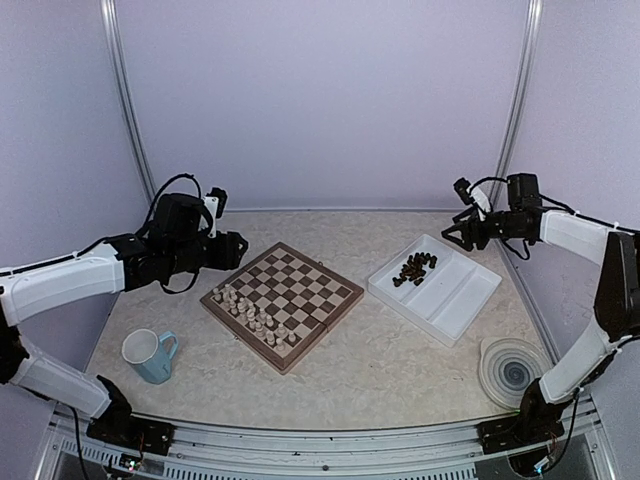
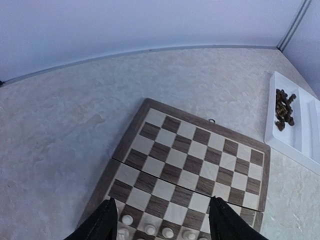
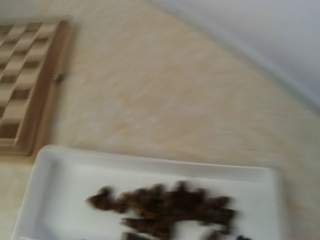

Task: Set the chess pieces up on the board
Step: Move the chessboard to the center of the board, then move the storage box to the center of the board, then position the chessboard at the center of the board.

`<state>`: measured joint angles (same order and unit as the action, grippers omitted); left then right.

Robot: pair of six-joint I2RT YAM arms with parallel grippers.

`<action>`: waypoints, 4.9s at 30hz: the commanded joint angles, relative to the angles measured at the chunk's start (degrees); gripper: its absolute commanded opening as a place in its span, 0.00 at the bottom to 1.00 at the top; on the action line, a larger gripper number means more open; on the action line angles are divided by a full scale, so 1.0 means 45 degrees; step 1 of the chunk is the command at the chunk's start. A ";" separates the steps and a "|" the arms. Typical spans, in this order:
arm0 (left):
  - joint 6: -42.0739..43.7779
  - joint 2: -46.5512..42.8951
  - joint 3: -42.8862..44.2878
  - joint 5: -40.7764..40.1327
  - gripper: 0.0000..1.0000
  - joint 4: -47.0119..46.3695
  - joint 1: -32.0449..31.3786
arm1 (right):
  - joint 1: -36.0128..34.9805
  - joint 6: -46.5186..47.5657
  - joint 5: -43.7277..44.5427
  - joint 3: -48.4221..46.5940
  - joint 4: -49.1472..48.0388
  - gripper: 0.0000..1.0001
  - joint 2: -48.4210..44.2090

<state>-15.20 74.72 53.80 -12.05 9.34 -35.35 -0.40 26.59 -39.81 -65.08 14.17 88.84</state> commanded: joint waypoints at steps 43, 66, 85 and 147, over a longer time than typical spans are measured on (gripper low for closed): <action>-0.2059 0.3866 0.2455 0.2372 0.41 0.1374 0.5954 | -0.7359 0.1299 0.5165 -1.0650 0.4454 0.26 1.1450; -0.0322 1.2311 1.1010 0.5029 0.38 0.3524 0.4218 | -1.0527 0.1303 0.5531 -0.4572 0.3101 0.22 0.7465; 0.0656 1.1656 1.0505 0.5180 0.40 0.3770 0.2935 | -0.7308 0.0561 0.6384 -0.2825 0.4498 0.56 0.4072; 0.0903 1.2004 0.9658 0.5850 0.40 0.5402 0.2802 | -0.8561 0.5203 0.1571 -0.1236 0.8635 0.53 0.0801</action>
<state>-13.52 128.97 98.80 13.34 29.58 -22.55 -41.32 50.74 -22.28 -64.40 49.08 93.71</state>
